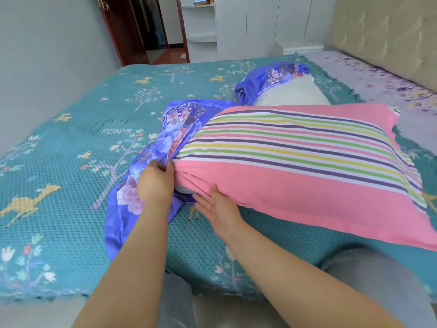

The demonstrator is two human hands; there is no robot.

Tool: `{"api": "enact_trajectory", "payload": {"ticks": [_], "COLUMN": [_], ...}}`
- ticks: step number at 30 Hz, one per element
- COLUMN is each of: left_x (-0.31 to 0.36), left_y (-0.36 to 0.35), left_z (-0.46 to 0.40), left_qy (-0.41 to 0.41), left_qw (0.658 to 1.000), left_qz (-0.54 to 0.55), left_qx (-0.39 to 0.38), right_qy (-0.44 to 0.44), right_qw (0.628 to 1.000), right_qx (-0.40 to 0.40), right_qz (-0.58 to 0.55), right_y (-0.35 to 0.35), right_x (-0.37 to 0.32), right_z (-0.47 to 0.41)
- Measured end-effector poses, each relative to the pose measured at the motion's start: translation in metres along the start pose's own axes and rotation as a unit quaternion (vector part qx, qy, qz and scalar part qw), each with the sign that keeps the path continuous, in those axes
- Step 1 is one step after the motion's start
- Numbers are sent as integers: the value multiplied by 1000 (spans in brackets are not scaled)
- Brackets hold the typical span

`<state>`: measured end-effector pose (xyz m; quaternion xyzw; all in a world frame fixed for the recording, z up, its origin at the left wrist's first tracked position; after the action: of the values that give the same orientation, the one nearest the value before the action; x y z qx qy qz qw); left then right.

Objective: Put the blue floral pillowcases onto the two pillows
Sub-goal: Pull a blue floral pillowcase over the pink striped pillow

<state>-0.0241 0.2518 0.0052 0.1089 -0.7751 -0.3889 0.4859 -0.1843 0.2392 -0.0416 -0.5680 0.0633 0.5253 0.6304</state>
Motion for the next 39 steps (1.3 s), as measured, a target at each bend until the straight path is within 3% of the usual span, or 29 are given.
{"api": "enact_trajectory", "payload": {"ticks": [4, 7, 10, 13, 15, 19, 21, 23, 26, 28, 29, 31, 33, 36, 39], "left_x": [3, 2, 13, 31, 41, 78, 92, 96, 81, 68, 63, 57, 53, 59, 69], "left_y": [4, 3, 4, 8, 13, 21, 18, 16, 23, 31, 34, 35, 31, 22, 24], "left_z": [-7, -17, -19, -15, -13, 15, 32, 34, 12, 4, 3, 4, 2, 6, 10], "left_qy": [-25, -23, -31, -45, -59, -121, -112, -97, -106, -115, -129, -152, -152, -160, -205], "left_qw": [1000, 976, 957, 939, 934, 910, 894, 902, 963, 985, 988, 986, 983, 967, 949], "left_qz": [13, 188, 233, 260, 269, 294, 317, 308, 157, 54, 7, -61, -74, -50, -48], "left_qx": [-12, -104, -171, -219, -227, -267, -295, -287, -193, -120, -88, -41, -67, -191, -236], "right_qy": [66, 92, 112, 48, 32, 90, 115, 120, 151, 158, 142, 79, 55, 94, 141], "right_qw": [991, 976, 955, 933, 930, 929, 929, 916, 834, 797, 806, 883, 943, 941, 931], "right_qx": [-5, 19, 44, -29, -40, -21, -10, -21, -61, -80, -89, -110, -125, -152, -96], "right_qz": [116, 196, 272, 355, 364, 358, 350, 381, 528, 577, 568, 449, 303, 287, 322], "right_y": [-9, -18, -20, -29, -27, -46, -52, -53, -50, -47, -45, -42, -42, -44, -43], "right_x": [-10, -20, -31, -41, -45, -71, -90, -99, -89, -79, -74, -68, -61, -46, -36], "right_z": [-9, -19, -31, -18, -22, -28, -31, -31, -23, -18, -18, -19, -20, -26, -36]}}
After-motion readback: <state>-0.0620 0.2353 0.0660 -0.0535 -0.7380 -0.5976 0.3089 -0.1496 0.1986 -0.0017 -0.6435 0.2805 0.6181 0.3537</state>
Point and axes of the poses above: each hand's wrist, its own z-axis away from the middle knuckle, its own y-axis out of the back of the hand, x = y × z, the point moved 3 cm from there along -z, towards the middle knuckle, and after that the axes turned 1 degree about y, right-handed, at the moved point
